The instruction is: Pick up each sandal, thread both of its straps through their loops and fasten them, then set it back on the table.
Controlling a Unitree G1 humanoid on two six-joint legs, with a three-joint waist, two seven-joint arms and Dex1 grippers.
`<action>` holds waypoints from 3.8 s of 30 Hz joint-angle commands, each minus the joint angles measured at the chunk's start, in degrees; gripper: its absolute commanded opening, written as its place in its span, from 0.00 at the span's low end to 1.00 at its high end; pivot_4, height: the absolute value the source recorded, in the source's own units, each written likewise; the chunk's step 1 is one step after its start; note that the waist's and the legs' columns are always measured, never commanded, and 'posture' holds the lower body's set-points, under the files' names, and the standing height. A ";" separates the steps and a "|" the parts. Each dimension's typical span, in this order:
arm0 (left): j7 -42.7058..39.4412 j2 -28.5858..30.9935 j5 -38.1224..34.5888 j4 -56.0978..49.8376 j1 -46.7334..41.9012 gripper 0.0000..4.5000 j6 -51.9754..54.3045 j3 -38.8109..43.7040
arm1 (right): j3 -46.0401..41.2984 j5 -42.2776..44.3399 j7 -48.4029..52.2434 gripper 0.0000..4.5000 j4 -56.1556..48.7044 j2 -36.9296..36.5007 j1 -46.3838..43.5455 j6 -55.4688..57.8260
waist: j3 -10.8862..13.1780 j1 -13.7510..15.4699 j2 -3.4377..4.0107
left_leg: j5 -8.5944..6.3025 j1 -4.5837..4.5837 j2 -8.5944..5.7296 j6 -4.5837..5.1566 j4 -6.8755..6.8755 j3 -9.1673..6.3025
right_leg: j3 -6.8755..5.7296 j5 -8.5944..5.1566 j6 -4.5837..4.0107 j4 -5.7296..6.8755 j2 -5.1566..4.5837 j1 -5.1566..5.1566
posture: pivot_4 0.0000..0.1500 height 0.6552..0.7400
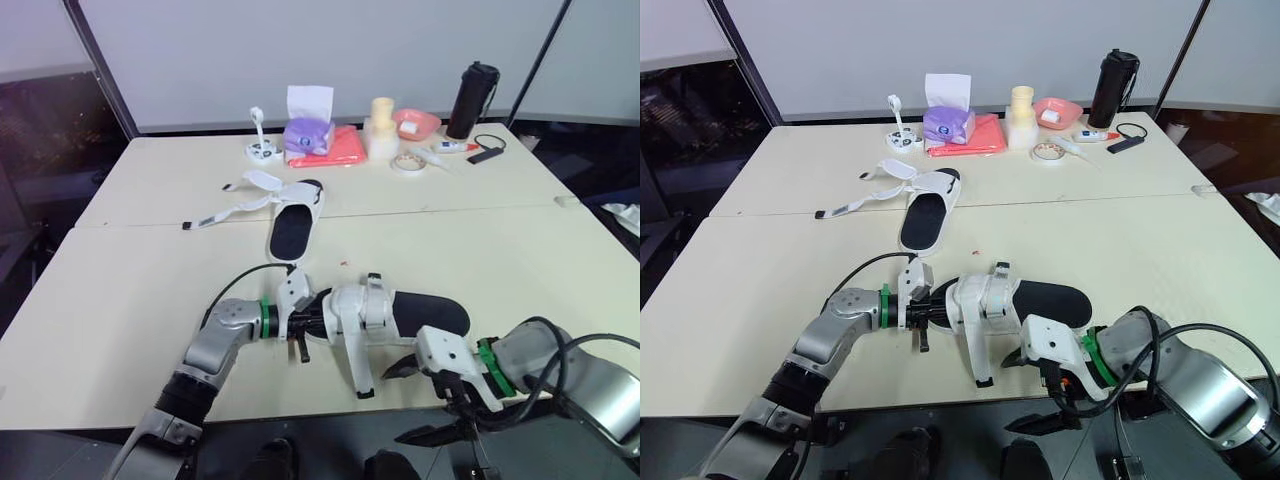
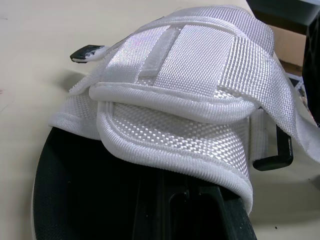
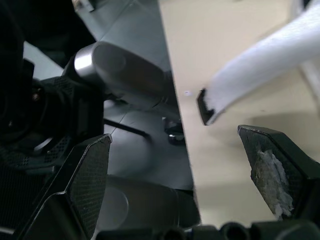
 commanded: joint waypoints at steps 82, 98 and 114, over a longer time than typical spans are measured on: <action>1.42 0.82 2.97 -0.15 4.80 0.00 -0.31 -3.73 | 2.04 12.90 -7.14 0.01 30.98 23.69 -30.63 23.22 | -0.05 -0.24 0.03 | 0.01 -0.03 -0.07 0.02 -0.01 -0.11 | -0.04 0.09 0.13 0.11 0.02 -0.06 | 1.00 1.00; 1.61 0.29 2.98 0.54 4.19 0.00 -0.65 -3.76 | 2.60 8.89 -4.21 0.01 33.01 22.75 -31.66 20.68 | -0.05 -0.15 0.03 | 0.01 -0.01 -0.07 0.02 0.00 -0.07 | -0.04 0.10 0.13 0.11 0.02 -0.03 | 1.00 1.00; 1.84 0.34 2.93 1.24 3.72 0.00 -1.04 -3.51 | 11.81 -1.77 -3.08 0.01 23.86 18.47 -25.86 9.52 | -0.26 -0.07 -0.07 | 0.01 0.11 -0.07 0.02 0.01 -0.05 | -0.05 0.09 0.14 0.11 0.02 0.06 | 1.00 1.00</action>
